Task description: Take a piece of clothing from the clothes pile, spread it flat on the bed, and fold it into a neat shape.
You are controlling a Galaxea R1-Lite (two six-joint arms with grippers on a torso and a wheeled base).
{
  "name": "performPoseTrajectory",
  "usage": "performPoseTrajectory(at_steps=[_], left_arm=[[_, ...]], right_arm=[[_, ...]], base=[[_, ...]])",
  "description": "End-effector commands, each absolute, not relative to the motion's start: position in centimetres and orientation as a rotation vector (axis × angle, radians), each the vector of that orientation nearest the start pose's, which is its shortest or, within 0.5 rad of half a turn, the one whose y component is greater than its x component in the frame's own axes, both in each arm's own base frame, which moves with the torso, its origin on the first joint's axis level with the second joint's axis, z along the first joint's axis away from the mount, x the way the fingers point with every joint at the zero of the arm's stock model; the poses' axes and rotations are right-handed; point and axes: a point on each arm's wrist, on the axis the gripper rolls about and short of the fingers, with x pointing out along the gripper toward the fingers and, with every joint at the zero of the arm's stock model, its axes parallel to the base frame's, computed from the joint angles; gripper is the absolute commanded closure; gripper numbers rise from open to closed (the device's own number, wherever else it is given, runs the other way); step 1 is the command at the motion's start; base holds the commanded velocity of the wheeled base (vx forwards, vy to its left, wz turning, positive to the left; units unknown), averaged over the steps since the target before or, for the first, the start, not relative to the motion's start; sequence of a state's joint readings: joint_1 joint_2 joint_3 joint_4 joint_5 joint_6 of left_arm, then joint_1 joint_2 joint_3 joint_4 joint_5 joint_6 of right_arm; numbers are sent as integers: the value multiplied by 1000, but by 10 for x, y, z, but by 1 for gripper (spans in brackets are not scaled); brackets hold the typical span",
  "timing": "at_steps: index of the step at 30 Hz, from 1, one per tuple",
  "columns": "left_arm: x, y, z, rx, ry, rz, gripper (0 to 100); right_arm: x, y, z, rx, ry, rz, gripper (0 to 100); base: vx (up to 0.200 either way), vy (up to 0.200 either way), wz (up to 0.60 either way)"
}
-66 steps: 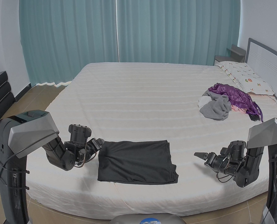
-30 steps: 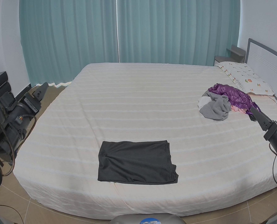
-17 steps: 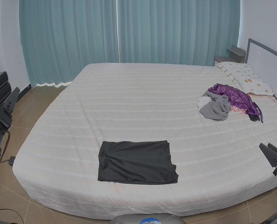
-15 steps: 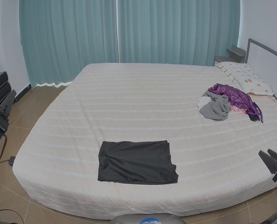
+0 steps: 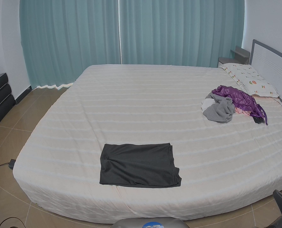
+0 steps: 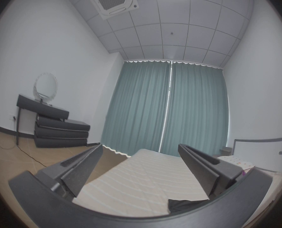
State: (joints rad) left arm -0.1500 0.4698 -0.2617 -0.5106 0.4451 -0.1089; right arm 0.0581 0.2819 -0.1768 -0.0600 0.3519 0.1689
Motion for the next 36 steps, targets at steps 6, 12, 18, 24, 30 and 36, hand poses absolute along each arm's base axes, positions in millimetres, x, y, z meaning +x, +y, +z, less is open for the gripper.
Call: performPoseTrajectory(at_steps=[6, 12, 18, 24, 30, 36], left_arm=[[-43, 13, 182, -117, -456, 371, 0], [-55, 11, 175, -87, -490, 415, 0], [-63, 9, 168, -72, -524, 414, 0], [-62, 9, 168, -67, -531, 396, 0], [-43, 7, 139, -24, -464, 306, 0], [-35, 6, 123, 1, -474, 288, 0]], right_arm=[[-49, 8, 135, 61, -180, 381, 0], [-52, 8, 142, 14, -234, 372, 0], [-51, 7, 145, -23, -313, 336, 0], [-41, 6, 132, -91, -341, 264, 0], [-30, 6, 110, -127, -353, 250, 0], [-27, 5, 102, -111, -272, 210, 0]], base=[[0, 0, 0], [0, 0, 0], [0, 0, 0], [0, 0, 0], [0, 0, 0], [0, 0, 0]])
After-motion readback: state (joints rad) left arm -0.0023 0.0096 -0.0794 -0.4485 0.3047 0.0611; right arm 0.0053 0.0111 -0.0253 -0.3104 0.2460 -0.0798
